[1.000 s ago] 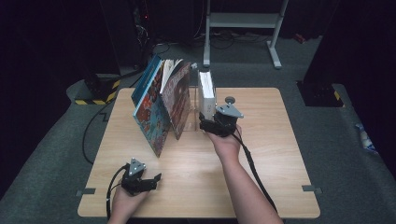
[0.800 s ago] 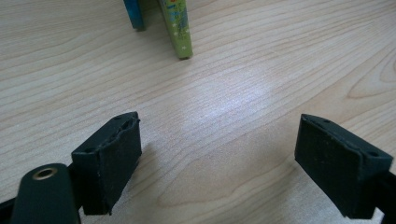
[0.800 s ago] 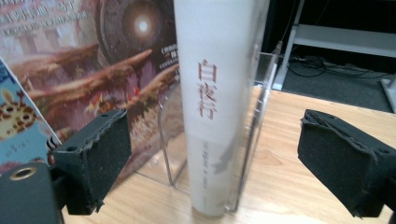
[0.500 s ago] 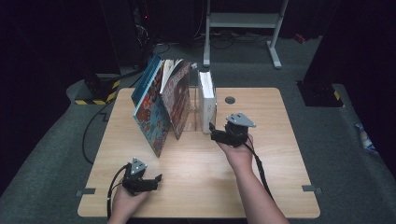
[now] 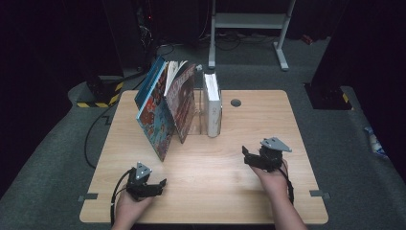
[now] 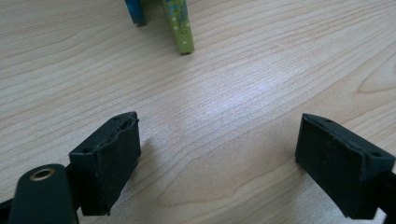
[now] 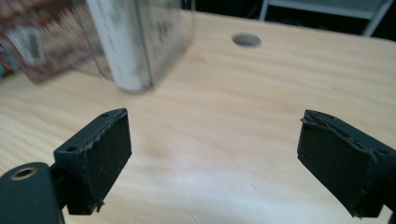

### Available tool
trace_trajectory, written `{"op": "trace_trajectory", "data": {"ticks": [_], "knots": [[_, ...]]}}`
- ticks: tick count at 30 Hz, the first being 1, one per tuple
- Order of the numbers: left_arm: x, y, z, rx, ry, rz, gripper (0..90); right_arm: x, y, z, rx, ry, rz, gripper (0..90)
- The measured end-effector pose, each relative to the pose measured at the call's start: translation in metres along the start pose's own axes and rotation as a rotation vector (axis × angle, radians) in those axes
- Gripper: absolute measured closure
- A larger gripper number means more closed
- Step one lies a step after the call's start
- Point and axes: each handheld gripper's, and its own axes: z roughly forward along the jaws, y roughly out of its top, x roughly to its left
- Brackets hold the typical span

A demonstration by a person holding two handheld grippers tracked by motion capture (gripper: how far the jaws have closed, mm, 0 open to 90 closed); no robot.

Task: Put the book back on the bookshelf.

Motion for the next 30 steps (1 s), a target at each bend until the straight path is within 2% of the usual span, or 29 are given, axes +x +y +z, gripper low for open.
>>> {"op": "trace_trajectory", "data": {"ticks": [4,7,13,14,15,21,26,30], "knots": [[0.000,0.000,0.000,0.002,0.002,0.008,14.1,-0.016,-0.022,-0.011,0.042,-0.013,0.001,9.5],[0.000,0.000,0.000,0.001,0.002,0.010,14.1,-0.026,-0.041,-0.016,0.090,-0.020,-0.020,9.5],[0.000,0.000,0.000,0.003,0.004,0.007,14.2,-0.035,-0.069,-0.021,0.240,-0.015,-0.038,10.6],[0.000,0.000,0.000,0.003,0.005,0.005,14.2,-0.036,-0.071,-0.021,0.270,-0.009,-0.024,10.3],[0.000,0.000,0.000,0.001,0.006,0.005,14.2,-0.037,-0.071,-0.022,0.274,-0.004,-0.006,11.3],[-0.001,0.000,0.000,-0.002,0.009,0.001,14.3,-0.038,-0.072,-0.022,0.274,-0.008,-0.002,11.0],[-0.001,0.000,0.000,-0.003,0.009,-0.001,14.7,-0.038,-0.071,-0.022,0.276,-0.062,0.026,9.9],[-0.001,0.000,0.000,-0.002,0.008,-0.001,14.7,-0.039,-0.072,-0.022,0.276,-0.063,0.037,9.9]]}}
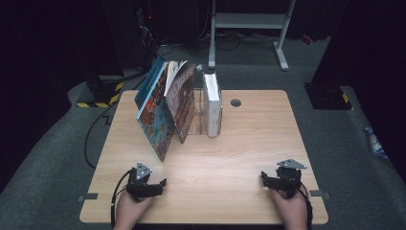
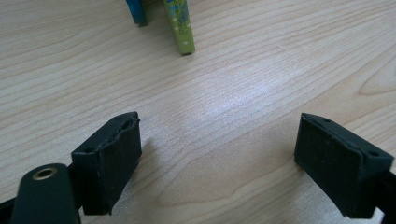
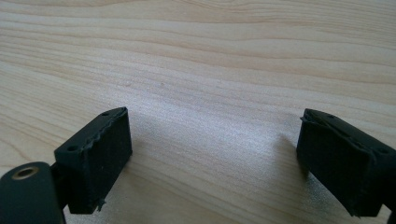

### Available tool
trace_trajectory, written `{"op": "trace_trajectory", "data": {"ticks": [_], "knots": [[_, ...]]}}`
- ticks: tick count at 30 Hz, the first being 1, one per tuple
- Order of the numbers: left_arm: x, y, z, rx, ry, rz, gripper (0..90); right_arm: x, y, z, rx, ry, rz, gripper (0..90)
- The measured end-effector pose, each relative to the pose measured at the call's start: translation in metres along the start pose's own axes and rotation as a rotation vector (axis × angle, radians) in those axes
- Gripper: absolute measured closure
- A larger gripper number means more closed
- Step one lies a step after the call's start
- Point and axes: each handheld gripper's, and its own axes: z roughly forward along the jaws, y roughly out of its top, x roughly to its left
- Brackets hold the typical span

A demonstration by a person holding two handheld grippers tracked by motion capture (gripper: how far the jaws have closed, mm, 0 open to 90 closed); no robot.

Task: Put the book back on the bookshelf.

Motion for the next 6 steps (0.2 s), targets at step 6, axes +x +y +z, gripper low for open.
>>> {"op": "trace_trajectory", "data": {"ticks": [6], "knots": [[0.0002,0.0001,0.0002,-0.001,0.001,0.001,14.7,0.0002,0.0000,-0.0001,-0.001,-0.003,0.000,10.0]]}}
